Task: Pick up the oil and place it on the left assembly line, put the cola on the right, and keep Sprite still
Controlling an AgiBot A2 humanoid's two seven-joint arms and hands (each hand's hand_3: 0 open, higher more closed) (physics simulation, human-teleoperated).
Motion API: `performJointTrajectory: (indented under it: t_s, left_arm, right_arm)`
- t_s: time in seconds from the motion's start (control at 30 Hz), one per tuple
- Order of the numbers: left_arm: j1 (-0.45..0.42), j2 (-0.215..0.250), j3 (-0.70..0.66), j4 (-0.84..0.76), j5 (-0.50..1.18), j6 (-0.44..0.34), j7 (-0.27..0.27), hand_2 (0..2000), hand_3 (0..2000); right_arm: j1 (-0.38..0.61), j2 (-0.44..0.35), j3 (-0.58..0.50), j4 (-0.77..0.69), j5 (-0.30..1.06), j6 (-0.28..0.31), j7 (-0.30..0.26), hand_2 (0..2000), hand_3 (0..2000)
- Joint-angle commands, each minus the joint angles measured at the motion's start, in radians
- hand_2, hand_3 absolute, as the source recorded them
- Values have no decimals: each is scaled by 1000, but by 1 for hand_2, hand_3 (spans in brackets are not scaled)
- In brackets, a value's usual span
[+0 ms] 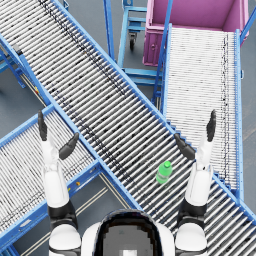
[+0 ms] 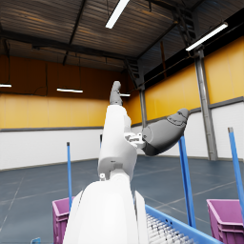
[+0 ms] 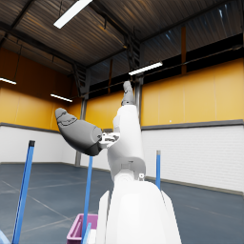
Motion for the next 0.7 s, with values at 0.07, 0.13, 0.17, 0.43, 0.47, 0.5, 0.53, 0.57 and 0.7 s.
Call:
performJointTrajectory:
  t_s: [0.07,0.13,0.17,0.43,0.47,0.5,0.53,0.57,0.7]
  left_arm:
    - [-4,1,0,0,0,0,0,0,0]
    - [-7,2,1,1,0,0,0,0,0]
    - [-7,3,1,2,0,0,0,0,0]
    - [7,0,-2,-4,0,0,0,0,0]
    - [17,-2,-8,-2,0,0,0,0,0]
    - [-5,3,-3,0,0,0,0,0,0]
    - [24,-4,-7,-2,0,0,0,0,0]
    - [21,-2,-5,-8,0,0,0,0,0]
    - [10,1,-3,-2,0,0,0,0,0]
  right_arm:
    - [9,1,-1,-59,0,0,0,0,0]
    - [4,-1,-6,-92,0,0,0,0,0]
    - [3,-1,-1,-101,0,0,0,0,0]
    - [4,-4,-2,-85,0,0,0,0,0]
    - [7,-4,-2,-85,0,0,0,0,0]
    - [7,-4,0,-79,0,0,0,0,0]
    - [14,-3,3,-72,0,0,0,0,0]
    - [14,-4,2,-67,0,0,0,0,0]
    - [20,-4,1,-47,0,0,0,0,0]
